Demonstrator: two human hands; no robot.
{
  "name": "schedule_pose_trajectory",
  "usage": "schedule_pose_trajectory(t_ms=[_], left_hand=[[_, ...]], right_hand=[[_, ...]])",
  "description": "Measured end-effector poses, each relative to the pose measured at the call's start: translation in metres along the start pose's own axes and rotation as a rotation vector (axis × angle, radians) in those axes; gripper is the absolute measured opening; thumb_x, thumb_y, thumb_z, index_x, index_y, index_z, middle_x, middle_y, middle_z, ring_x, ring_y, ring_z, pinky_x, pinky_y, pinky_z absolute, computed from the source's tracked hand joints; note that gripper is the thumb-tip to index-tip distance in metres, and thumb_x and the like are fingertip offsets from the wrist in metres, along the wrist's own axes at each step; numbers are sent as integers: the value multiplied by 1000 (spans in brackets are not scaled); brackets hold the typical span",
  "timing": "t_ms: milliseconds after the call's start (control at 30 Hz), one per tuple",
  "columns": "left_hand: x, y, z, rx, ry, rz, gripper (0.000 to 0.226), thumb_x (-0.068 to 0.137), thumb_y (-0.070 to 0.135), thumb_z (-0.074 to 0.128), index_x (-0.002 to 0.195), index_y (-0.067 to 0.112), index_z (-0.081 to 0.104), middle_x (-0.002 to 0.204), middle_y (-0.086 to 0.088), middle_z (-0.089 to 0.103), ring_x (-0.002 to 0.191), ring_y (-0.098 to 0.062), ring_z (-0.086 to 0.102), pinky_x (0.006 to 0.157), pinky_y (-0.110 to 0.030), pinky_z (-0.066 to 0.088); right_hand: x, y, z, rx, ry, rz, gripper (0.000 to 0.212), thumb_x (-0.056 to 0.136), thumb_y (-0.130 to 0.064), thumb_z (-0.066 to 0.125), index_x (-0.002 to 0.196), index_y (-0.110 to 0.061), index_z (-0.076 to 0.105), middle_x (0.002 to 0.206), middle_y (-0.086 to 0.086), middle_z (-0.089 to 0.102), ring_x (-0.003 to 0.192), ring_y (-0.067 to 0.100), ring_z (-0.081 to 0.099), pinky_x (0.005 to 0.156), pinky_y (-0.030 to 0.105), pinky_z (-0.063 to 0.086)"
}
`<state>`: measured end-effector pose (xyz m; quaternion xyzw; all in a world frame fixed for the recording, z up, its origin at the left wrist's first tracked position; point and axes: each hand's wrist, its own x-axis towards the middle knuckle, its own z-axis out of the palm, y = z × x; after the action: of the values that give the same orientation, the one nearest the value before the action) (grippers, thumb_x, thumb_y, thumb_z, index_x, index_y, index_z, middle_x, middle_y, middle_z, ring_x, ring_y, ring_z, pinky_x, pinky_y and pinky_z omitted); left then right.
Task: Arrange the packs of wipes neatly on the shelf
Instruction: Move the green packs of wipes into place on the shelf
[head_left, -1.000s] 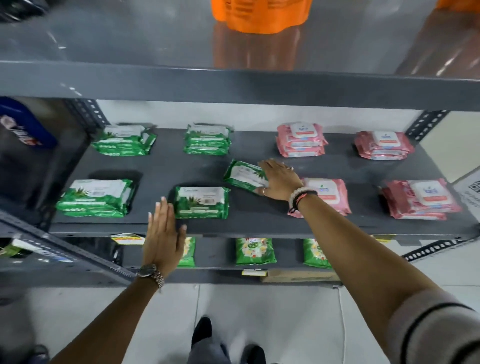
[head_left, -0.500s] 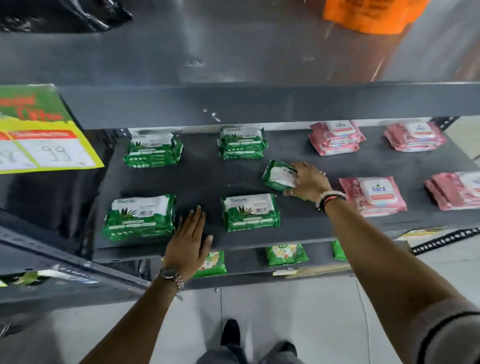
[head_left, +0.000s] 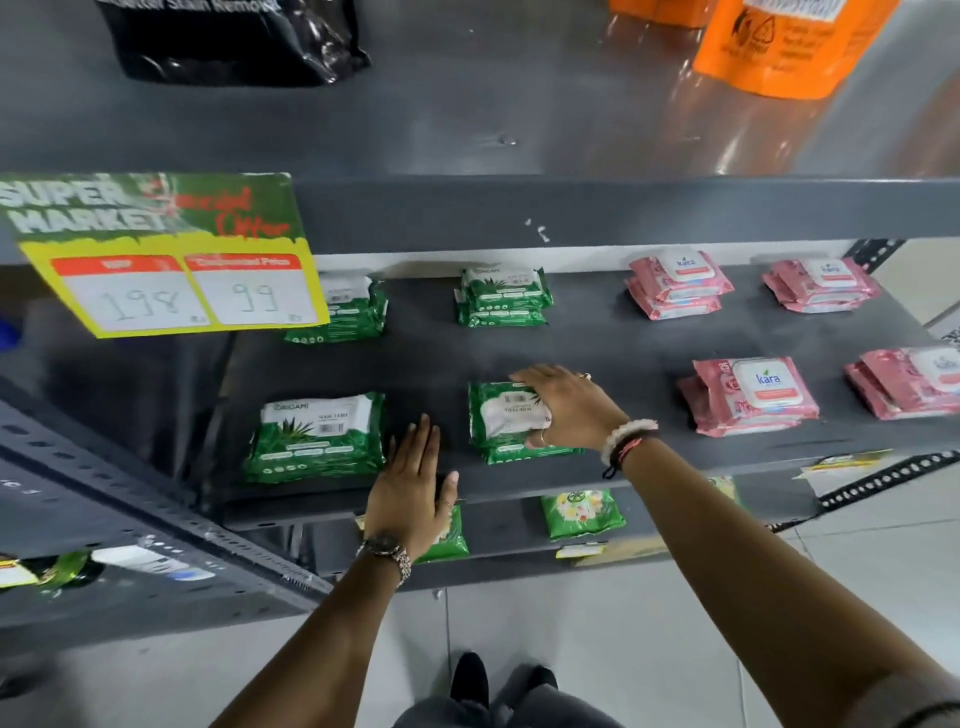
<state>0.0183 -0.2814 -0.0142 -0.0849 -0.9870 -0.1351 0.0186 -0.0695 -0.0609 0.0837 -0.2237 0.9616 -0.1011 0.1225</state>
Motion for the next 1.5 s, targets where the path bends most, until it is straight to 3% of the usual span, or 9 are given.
schedule_pose_trajectory(t_ms=[167,500,700,767,833,933,1133,1300,1500], left_hand=[[-1,-1,4,33,3,-4,60,94,40,28,140,3,34,151,-16,32,138,-29,33,115,-45,27],[-3,-2,12,62,22,23,55,95,34,26,139,3,36,150,-16,35,135,-30,37,114,-44,23],[-3,-1,13,94,33,32,54,94,33,26,139,4,36,149,-15,36,135,-30,38,114,-44,20],[-3,0,12,94,39,31,54,94,32,27,139,4,37,149,-15,36,135,-30,38,114,-44,20],[-4,0,12,93,47,30,54,94,32,27,139,4,37,149,-15,37,134,-29,39,115,-43,21],[-3,2,11,80,52,29,54,94,32,26,139,4,37,149,-15,36,135,-30,38,115,-43,23],[-4,3,7,73,42,23,56,94,33,23,140,4,37,150,-14,35,136,-28,36,114,-43,23],[-4,4,6,75,35,20,56,95,35,23,140,4,36,150,-14,35,137,-28,36,114,-42,20],[-3,4,5,54,20,13,57,95,36,22,141,5,34,151,-13,32,138,-28,33,115,-41,20]], right_hand=[[4,-4,-10,94,-147,17,88,75,-43,73,146,-21,26,153,7,31,141,26,28,115,45,21],[7,-21,-5,80,109,281,83,71,-68,60,136,-20,40,137,5,52,122,28,53,93,44,47],[11,-26,-7,45,31,467,89,74,-79,44,127,-7,43,130,14,51,113,35,57,85,45,49],[6,-19,-15,72,53,361,77,85,-66,43,134,-7,37,137,14,45,121,35,52,93,48,47],[1,-9,-26,83,76,122,56,93,-27,52,142,-13,31,149,10,35,133,30,42,105,46,42],[-10,-2,-33,24,-72,-152,81,74,17,49,143,-24,35,158,-4,22,145,18,21,112,37,36],[-12,-5,-19,-286,-83,-303,85,73,21,46,142,-28,38,160,-6,12,149,22,3,121,47,12],[-11,2,-12,-275,-57,-185,73,82,-16,68,145,-15,31,159,1,18,148,23,9,121,40,9],[-22,-3,-4,-72,51,15,80,76,-48,70,141,-15,36,145,8,43,137,27,36,107,43,38]])
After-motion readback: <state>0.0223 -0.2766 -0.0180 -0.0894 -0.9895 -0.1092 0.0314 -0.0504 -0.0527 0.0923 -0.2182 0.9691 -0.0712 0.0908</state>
